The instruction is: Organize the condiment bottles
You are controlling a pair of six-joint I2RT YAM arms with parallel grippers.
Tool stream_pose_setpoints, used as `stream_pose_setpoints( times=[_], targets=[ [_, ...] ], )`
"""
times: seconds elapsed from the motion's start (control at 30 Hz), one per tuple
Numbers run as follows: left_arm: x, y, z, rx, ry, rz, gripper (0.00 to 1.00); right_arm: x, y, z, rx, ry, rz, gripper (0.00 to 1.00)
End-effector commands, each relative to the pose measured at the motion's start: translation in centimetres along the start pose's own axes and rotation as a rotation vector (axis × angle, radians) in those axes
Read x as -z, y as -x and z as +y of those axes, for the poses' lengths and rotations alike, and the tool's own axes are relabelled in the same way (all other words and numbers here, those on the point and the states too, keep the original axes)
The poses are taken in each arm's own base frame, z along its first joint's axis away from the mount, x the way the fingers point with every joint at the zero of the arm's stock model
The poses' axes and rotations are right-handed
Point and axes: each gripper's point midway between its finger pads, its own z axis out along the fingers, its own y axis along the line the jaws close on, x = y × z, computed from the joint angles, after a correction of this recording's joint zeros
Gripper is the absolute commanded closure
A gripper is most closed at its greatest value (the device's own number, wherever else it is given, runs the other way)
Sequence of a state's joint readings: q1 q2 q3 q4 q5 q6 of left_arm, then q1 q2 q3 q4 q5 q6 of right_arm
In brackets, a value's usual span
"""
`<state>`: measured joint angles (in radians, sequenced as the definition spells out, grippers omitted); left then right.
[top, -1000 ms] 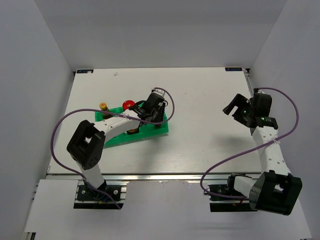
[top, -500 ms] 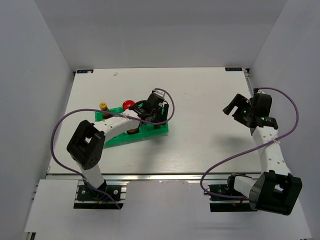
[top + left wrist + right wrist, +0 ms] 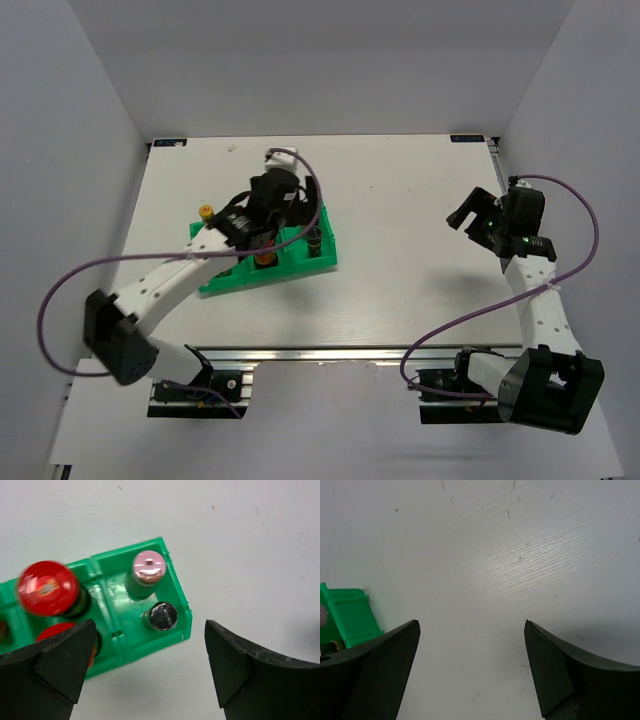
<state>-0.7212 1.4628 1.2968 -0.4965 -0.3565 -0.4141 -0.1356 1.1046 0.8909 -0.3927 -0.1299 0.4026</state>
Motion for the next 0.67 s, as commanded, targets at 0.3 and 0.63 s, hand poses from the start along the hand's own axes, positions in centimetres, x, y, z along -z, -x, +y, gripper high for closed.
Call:
stream_pose_setpoints(
  times=[0.3,0.63],
  targets=[
    [14.3,-2.0,15.9,0.442,0.568,-0.265,0.02,0.1,2.5,-1.0,-0.062,-0.071,-0.125,0.11],
    [17.4,-1.5,17.4,0.553,0.534,-0.378,0.02,0.2,2.3,-1.1,-0.065,-0.074,-0.133,0.11]
  ],
)
